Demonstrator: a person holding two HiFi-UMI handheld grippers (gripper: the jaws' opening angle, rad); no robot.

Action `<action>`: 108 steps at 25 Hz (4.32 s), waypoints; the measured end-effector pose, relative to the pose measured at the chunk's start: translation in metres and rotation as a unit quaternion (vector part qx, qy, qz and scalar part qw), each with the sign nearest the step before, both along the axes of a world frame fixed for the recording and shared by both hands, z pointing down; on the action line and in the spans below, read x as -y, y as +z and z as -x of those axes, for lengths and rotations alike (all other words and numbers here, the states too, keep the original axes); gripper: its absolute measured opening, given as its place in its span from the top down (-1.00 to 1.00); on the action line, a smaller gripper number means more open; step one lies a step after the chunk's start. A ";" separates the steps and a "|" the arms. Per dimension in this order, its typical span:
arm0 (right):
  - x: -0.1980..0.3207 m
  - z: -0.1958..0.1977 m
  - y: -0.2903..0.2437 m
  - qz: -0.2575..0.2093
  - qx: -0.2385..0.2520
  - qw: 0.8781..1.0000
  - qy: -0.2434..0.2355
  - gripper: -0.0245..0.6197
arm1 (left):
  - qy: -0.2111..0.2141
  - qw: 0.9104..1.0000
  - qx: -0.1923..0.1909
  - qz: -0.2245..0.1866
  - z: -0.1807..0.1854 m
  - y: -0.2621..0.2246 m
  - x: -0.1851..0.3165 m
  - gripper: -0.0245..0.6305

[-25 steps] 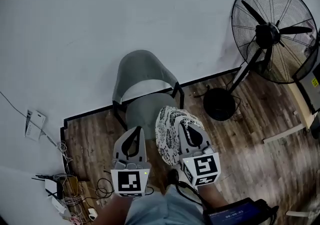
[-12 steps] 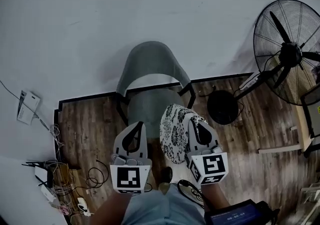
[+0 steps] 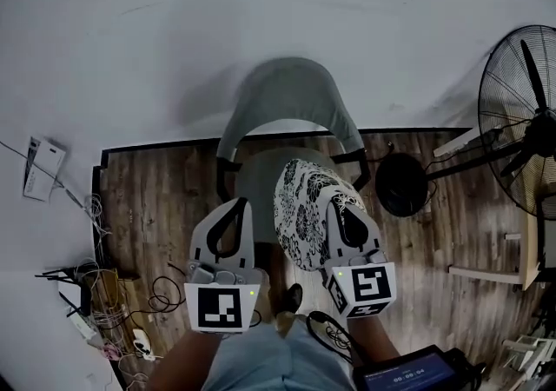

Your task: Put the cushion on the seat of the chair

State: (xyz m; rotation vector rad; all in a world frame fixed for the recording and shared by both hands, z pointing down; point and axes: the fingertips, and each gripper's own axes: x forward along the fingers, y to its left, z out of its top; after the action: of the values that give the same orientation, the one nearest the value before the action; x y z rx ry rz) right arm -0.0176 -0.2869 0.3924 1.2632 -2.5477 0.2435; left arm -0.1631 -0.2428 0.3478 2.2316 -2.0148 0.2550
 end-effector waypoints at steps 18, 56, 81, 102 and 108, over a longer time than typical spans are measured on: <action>0.092 0.096 0.173 0.115 0.009 0.993 -0.035 0.87 | -0.027 0.996 -0.001 0.085 0.085 0.102 0.096 0.90; 0.050 -0.111 0.433 0.310 -0.101 0.934 0.147 0.76 | 0.125 0.982 0.005 0.144 -0.026 0.225 0.151 0.90; 0.046 -0.120 0.342 0.252 -0.070 0.954 0.147 0.34 | 0.097 0.990 0.010 0.103 -0.028 0.166 0.109 0.90; -0.047 -0.068 -0.066 -0.069 0.032 0.997 0.030 0.87 | 0.025 0.996 0.027 -0.078 -0.096 -0.073 -0.034 0.90; -0.082 -0.067 -0.101 -0.109 0.033 0.993 0.015 0.91 | 0.024 0.992 0.044 -0.118 -0.110 -0.107 -0.063 0.90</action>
State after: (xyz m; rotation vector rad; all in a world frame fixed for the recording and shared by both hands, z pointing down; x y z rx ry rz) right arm 0.0494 -0.2048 0.2916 1.3924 -2.6721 0.0115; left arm -0.0535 -0.1797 0.2412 2.4506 -2.1379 0.1267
